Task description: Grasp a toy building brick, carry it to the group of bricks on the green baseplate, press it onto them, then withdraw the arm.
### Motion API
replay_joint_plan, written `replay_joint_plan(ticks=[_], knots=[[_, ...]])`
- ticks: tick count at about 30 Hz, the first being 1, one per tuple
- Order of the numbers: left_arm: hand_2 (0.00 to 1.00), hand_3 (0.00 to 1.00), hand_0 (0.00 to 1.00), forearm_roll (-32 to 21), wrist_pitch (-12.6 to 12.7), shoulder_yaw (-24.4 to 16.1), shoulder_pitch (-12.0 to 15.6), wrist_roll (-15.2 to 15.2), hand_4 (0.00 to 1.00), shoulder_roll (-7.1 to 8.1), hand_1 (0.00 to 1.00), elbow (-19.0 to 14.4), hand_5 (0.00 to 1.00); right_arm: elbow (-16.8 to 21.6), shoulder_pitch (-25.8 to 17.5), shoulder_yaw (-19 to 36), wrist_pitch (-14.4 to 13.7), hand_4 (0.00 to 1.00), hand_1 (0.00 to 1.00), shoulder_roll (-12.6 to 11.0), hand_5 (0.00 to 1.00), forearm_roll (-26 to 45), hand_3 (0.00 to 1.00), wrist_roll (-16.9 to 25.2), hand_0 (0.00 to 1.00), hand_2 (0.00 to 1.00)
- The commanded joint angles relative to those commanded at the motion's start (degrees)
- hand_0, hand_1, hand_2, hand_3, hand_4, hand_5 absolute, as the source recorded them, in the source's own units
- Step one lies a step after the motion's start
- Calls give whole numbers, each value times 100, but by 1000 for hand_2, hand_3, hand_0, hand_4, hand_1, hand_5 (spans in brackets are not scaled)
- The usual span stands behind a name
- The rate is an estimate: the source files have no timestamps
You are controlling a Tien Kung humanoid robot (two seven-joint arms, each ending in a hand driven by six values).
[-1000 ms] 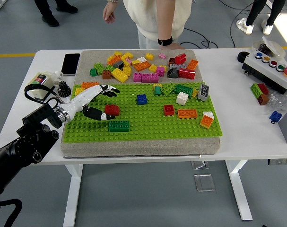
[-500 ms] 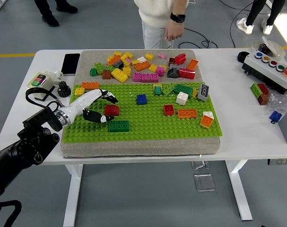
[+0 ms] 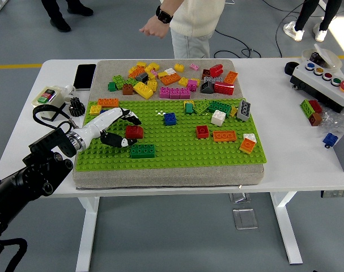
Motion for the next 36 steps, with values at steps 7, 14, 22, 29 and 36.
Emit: replay_joint_plan(ticks=[7, 14, 22, 29, 36], knots=[[655, 635, 756, -82, 60, 111, -36, -8, 823, -10, 725, 110, 70, 0, 8, 2, -5, 926, 674, -1, 509, 4, 649, 5, 754, 724], [651, 629, 753, -126, 114, 177, -47, -18, 817, 1, 723, 164, 72, 0, 5, 3, 2, 924, 674, -11, 506, 15, 649, 0, 754, 724], [643, 619, 746, -220, 177, 240, -80, -12, 809, -24, 716, 242, 68, 0, 18, 1, -8, 927, 674, -4, 509, 28, 649, 7, 754, 724], [626, 592, 717, -304, 236, 293, -71, -22, 768, -23, 676, 271, 47, 0, 19, 2, -11, 927, 674, -8, 509, 34, 651, 6, 754, 724], [607, 567, 650, -363, 288, 346, -66, -41, 706, -27, 628, 298, 14, 0, 17, -9, -11, 927, 674, -7, 509, 41, 651, 4, 754, 724]])
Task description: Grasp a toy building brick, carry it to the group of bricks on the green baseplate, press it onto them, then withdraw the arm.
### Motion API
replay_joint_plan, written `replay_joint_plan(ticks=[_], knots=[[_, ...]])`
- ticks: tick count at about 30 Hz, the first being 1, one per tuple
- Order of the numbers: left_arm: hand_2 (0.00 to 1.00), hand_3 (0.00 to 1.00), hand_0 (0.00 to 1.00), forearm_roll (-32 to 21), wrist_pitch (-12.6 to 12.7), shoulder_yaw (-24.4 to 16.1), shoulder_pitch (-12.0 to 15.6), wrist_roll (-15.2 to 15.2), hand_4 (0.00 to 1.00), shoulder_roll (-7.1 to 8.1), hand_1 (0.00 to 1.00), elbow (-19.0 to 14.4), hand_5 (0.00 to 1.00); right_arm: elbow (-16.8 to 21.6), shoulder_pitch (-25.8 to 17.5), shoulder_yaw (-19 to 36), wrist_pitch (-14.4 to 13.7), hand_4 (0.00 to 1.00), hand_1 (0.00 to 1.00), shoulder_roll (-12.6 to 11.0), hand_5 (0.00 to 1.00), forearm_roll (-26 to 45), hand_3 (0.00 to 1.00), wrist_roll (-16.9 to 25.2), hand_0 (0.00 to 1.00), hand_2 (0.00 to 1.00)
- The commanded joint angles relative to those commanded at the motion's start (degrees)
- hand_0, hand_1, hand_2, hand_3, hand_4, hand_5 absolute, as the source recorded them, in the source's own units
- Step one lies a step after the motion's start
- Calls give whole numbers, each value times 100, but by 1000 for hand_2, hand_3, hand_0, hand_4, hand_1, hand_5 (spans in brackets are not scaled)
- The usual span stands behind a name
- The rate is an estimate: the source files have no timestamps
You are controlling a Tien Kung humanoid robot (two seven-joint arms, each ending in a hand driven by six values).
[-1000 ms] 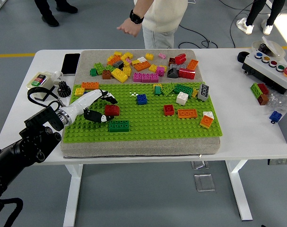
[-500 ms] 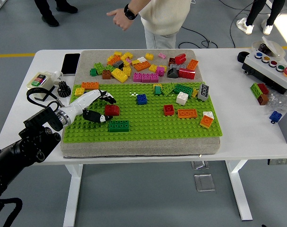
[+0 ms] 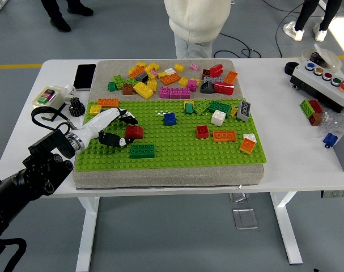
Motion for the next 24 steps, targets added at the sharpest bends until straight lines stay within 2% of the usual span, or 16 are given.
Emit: replay_joint_plan(ticks=[7, 24], knots=[[593, 547, 623, -21, 41, 19, 8, -12, 661, -5, 605, -1, 2, 0, -2, -13, -5, 927, 674, 2, 509, -1, 649, 2, 754, 724], [580, 538, 599, -188, 110, -118, 76, -60, 634, -53, 582, -82, 2, 0, -6, -13, 2, 927, 674, 10, 510, -20, 650, -11, 754, 724]])
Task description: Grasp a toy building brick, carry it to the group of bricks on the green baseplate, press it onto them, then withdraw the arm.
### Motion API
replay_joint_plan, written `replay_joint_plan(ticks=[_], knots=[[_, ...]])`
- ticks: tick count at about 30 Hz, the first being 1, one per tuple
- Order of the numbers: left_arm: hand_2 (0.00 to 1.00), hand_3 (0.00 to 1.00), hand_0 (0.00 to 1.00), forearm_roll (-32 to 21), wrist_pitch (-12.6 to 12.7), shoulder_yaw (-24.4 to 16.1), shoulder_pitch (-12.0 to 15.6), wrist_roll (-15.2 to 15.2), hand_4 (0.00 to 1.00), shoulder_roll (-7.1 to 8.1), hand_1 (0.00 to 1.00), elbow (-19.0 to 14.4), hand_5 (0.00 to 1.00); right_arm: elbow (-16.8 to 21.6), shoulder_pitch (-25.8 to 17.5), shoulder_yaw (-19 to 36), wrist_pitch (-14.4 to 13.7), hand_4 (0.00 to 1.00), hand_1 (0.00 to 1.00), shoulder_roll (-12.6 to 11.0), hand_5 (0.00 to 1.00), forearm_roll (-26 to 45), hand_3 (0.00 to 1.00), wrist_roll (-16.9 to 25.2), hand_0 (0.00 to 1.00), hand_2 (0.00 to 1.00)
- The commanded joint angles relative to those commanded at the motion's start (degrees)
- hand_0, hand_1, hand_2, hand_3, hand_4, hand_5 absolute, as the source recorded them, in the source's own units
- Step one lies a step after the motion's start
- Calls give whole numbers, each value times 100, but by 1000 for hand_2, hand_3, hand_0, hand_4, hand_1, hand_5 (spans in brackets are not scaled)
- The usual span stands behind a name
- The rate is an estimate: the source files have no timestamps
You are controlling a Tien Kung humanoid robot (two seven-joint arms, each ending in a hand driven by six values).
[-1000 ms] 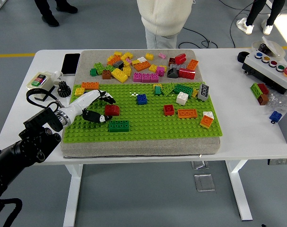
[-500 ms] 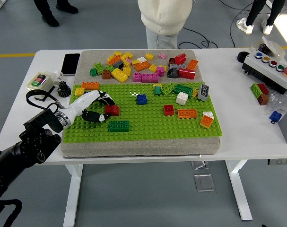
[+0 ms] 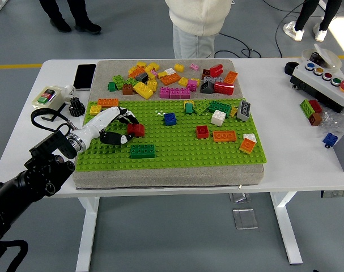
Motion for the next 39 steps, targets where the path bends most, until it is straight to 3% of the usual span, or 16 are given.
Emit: replay_joint_plan(ticks=[8, 24, 39], knots=[[575, 534, 593, 86, -72, -230, 84, 25, 609, 32, 574, -184, 2, 0, -5, 30, 3, 928, 674, -9, 512, -3, 650, 4, 755, 724], [575, 535, 592, 441, -153, -827, 455, 136, 606, 174, 572, -1085, 2, 0, -11, 127, 7, 928, 674, -61, 512, -10, 651, 39, 755, 724], [577, 538, 594, 577, -180, -1055, 910, 231, 603, 249, 572, -1738, 2, 0, -42, 193, 22, 928, 674, -94, 511, -23, 650, 71, 754, 724]])
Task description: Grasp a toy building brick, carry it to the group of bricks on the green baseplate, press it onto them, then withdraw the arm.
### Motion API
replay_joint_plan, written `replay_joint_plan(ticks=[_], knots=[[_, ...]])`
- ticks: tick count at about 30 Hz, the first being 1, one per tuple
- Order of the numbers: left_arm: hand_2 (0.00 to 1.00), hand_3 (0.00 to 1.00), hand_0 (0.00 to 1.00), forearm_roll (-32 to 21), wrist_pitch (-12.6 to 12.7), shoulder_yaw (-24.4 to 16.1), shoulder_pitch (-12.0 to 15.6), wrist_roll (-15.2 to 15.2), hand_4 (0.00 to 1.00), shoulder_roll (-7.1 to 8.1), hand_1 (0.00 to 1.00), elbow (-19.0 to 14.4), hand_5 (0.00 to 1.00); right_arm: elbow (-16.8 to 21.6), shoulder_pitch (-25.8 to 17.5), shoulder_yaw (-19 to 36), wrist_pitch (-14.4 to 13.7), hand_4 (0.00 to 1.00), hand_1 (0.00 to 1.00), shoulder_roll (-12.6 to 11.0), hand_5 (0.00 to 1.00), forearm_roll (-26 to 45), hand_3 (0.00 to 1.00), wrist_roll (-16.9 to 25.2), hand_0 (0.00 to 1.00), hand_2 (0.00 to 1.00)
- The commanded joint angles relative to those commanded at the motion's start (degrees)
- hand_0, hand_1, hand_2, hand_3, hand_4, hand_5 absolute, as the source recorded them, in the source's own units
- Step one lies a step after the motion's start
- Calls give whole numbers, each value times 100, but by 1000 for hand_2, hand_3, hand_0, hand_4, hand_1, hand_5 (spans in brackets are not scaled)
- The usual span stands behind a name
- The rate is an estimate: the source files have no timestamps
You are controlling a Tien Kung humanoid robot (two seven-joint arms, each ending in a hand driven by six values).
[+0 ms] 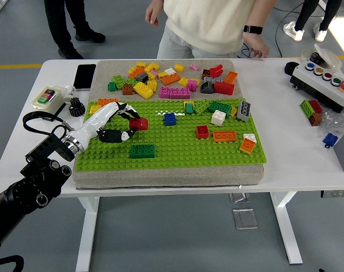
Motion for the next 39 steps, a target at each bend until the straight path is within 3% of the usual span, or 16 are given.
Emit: replay_joint_plan(ticks=[11, 30, 39], knots=[[576, 537, 595, 38, -6, -21, 345, 59, 600, 73, 571, -484, 2, 0, -16, 17, -12, 928, 674, -11, 512, -31, 651, 17, 754, 724], [581, 541, 595, 43, -2, -192, 224, 101, 608, 60, 574, -516, 2, 0, -24, 28, 0, 927, 674, -1, 509, -29, 649, -2, 754, 724], [596, 560, 628, 108, -134, -536, 298, 253, 651, 14, 617, -867, 2, 0, 16, 70, 25, 927, 674, -8, 509, -6, 650, -12, 754, 724]])
